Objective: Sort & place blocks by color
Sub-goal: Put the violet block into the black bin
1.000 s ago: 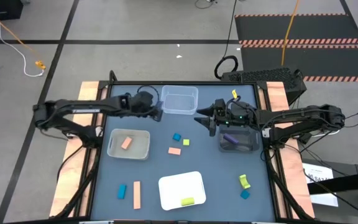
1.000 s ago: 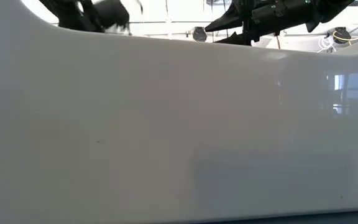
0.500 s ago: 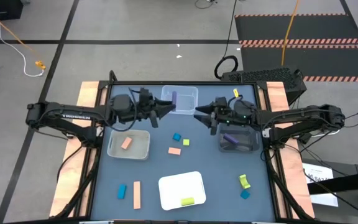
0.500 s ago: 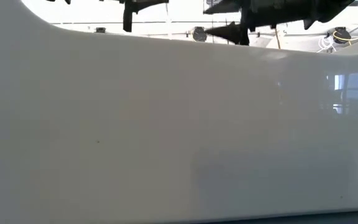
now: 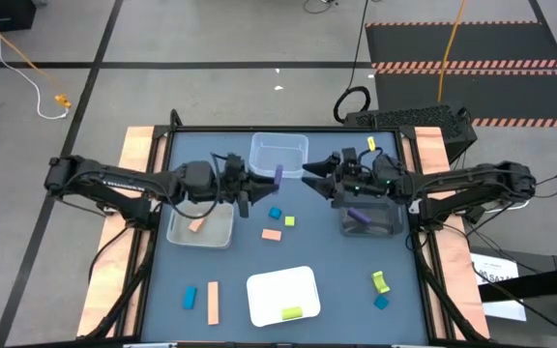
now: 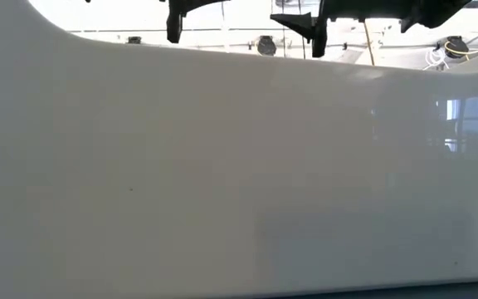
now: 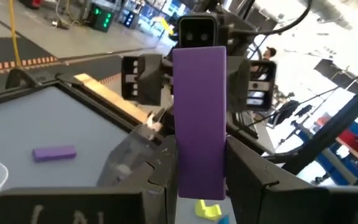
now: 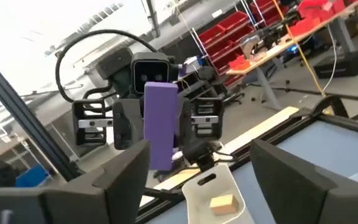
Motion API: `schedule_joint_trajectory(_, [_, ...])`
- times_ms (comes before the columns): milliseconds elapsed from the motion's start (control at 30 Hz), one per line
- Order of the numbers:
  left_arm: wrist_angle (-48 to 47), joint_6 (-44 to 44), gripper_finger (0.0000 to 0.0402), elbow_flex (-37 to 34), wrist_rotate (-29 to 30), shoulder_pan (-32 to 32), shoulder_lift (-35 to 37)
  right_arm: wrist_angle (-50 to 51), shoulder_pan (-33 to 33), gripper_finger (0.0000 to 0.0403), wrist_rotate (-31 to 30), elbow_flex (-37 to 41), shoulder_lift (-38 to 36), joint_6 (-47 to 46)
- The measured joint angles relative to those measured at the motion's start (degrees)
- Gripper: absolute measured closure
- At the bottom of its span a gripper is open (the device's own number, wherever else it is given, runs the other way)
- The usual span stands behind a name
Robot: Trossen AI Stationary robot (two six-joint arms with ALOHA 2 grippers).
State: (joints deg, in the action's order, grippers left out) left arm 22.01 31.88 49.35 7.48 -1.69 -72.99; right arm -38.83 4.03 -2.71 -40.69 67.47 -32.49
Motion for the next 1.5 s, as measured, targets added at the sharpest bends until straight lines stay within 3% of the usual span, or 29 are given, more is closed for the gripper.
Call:
schedule_joint_trajectory(267, [2.0,2.8,0.0306,-0.1,0.0,0.0,-4.7,-0.1,0.0,0.0102,1.4,-3.3,4.1,-0.5])
schedule_joint_trajectory(800, [3.3,4.3,0.0306,-0.1,0.6,1.3,-6.6,-0.4,0.0,0.0132,1.5,-5.0,9.0,-2.9])
schedule_joint_trajectory(1233, [3.4,3.3,0.0306,-0.1,0.6,1.3,-6.5,-6.7,0.0,0.0221,4.3,-4.9,13.7,-2.6])
schedule_joint_trajectory(1500, [3.3,2.6,0.0306,-0.1,0.3,1.2,-6.4,-7.9,0.1,0.0316,4.6,-4.9,13.7,-3.1])
